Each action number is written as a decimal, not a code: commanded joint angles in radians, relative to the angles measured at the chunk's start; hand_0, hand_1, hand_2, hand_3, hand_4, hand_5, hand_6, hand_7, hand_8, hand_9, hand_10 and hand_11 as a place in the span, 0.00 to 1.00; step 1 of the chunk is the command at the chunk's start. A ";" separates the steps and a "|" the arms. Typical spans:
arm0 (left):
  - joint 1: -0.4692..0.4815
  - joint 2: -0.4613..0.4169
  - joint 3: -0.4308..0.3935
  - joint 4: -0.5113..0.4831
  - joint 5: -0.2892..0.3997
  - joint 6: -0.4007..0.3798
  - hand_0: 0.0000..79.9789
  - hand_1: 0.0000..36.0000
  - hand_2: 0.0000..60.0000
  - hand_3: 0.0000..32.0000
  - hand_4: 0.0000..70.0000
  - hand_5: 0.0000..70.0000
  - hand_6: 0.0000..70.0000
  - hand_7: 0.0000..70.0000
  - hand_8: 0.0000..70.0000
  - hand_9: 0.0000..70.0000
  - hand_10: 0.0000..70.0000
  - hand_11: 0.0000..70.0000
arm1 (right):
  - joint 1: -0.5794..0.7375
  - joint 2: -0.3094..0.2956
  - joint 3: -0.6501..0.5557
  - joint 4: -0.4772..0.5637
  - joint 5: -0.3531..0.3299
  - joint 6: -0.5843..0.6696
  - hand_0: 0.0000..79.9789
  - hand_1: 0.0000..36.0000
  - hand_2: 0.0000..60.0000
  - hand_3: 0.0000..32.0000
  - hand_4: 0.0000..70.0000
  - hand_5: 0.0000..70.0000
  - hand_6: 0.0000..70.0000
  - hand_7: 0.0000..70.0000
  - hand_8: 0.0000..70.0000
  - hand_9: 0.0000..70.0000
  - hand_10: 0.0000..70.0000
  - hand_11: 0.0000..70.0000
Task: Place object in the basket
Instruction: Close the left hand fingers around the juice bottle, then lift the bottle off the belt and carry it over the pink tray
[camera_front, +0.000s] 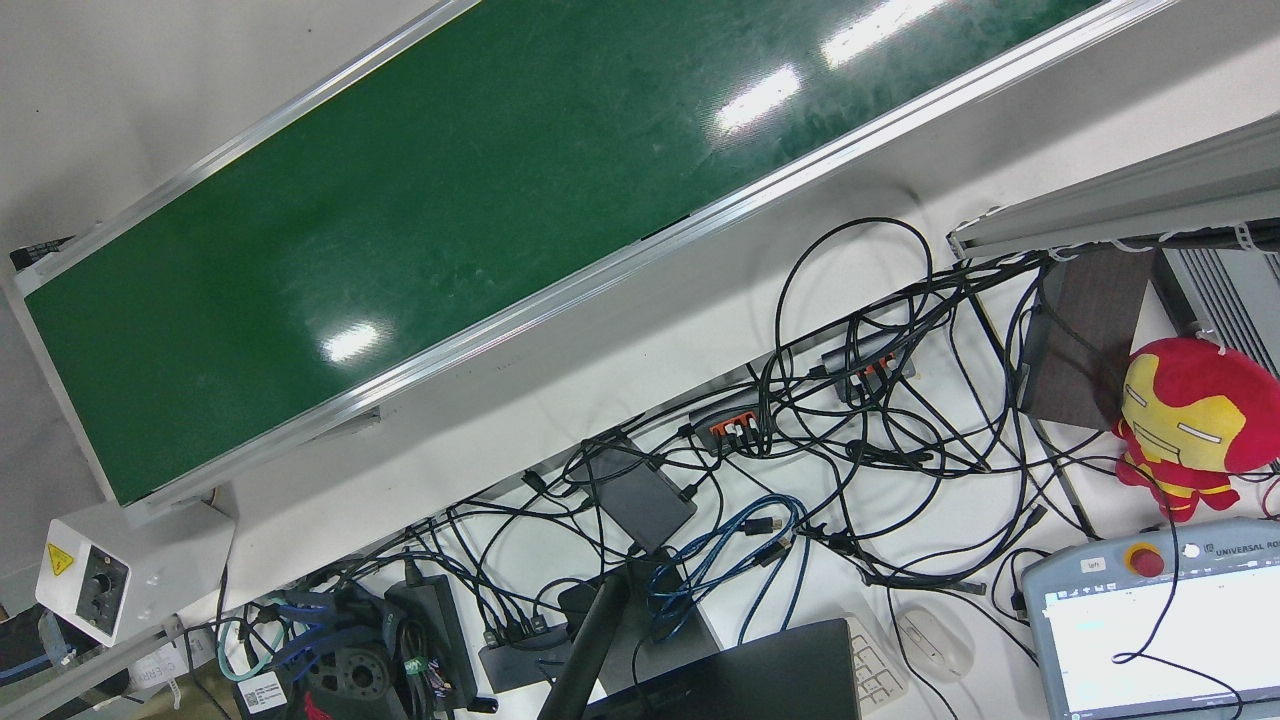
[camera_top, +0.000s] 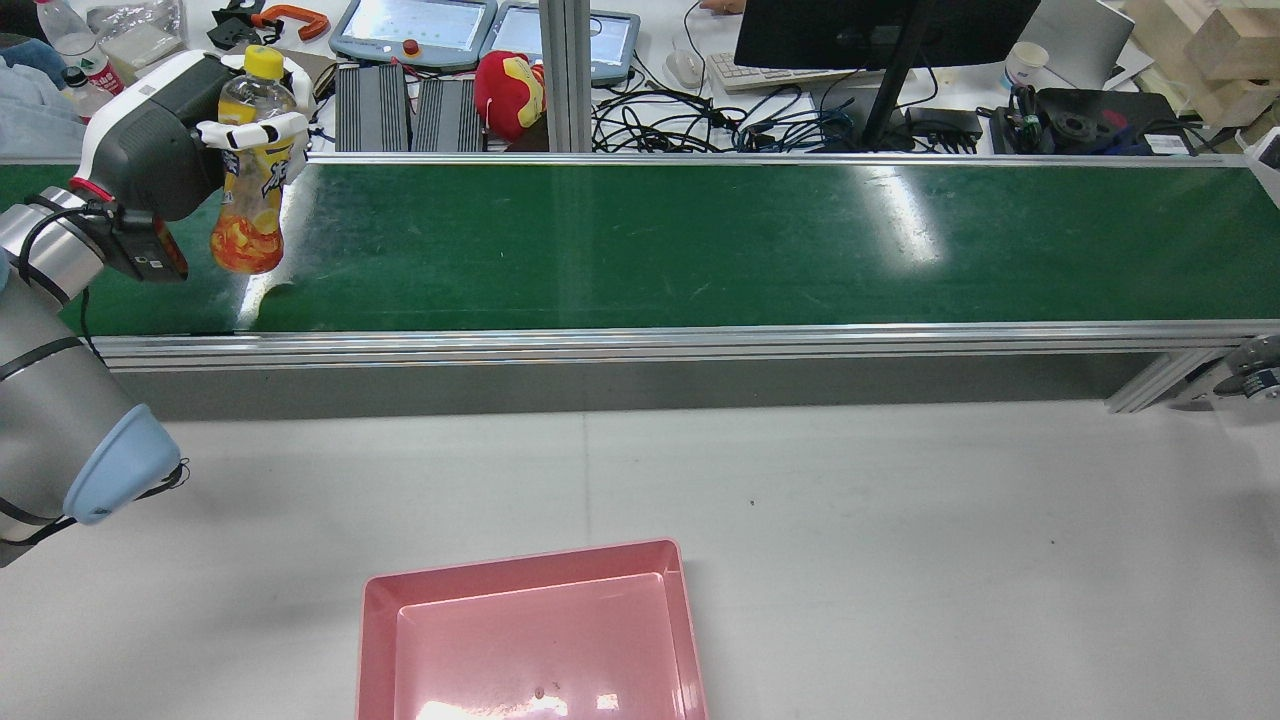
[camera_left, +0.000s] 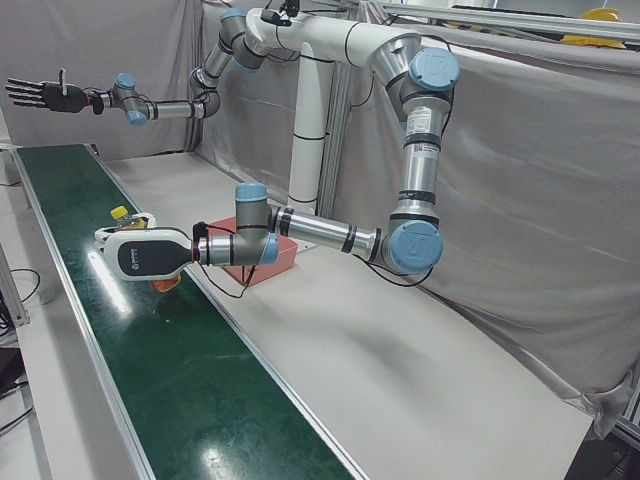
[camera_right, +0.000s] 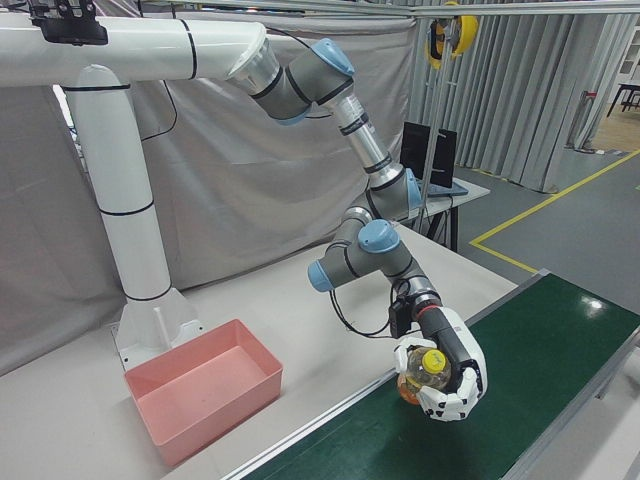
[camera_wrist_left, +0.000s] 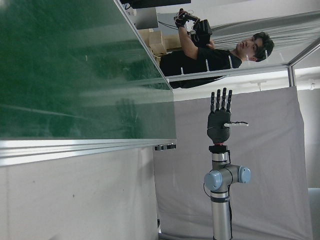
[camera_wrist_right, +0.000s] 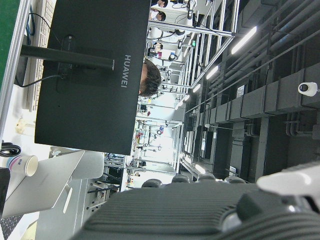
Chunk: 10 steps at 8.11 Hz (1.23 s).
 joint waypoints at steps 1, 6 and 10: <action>0.039 0.008 -0.129 0.066 0.068 -0.003 0.60 0.31 0.84 0.00 0.69 1.00 0.83 0.92 1.00 1.00 1.00 1.00 | 0.000 0.000 -0.001 0.002 0.000 0.000 0.00 0.00 0.00 0.00 0.00 0.00 0.00 0.00 0.00 0.00 0.00 0.00; 0.212 0.008 -0.339 0.196 0.193 0.001 0.60 0.35 0.89 0.00 0.68 1.00 0.86 0.91 1.00 1.00 1.00 1.00 | 0.000 0.000 -0.003 0.002 0.000 0.000 0.00 0.00 0.00 0.00 0.00 0.00 0.00 0.00 0.00 0.00 0.00 0.00; 0.440 -0.003 -0.423 0.288 0.199 0.099 0.61 0.36 0.85 0.00 0.67 1.00 0.82 0.88 1.00 1.00 0.96 1.00 | 0.000 0.000 -0.004 0.002 0.000 0.000 0.00 0.00 0.00 0.00 0.00 0.00 0.00 0.00 0.00 0.00 0.00 0.00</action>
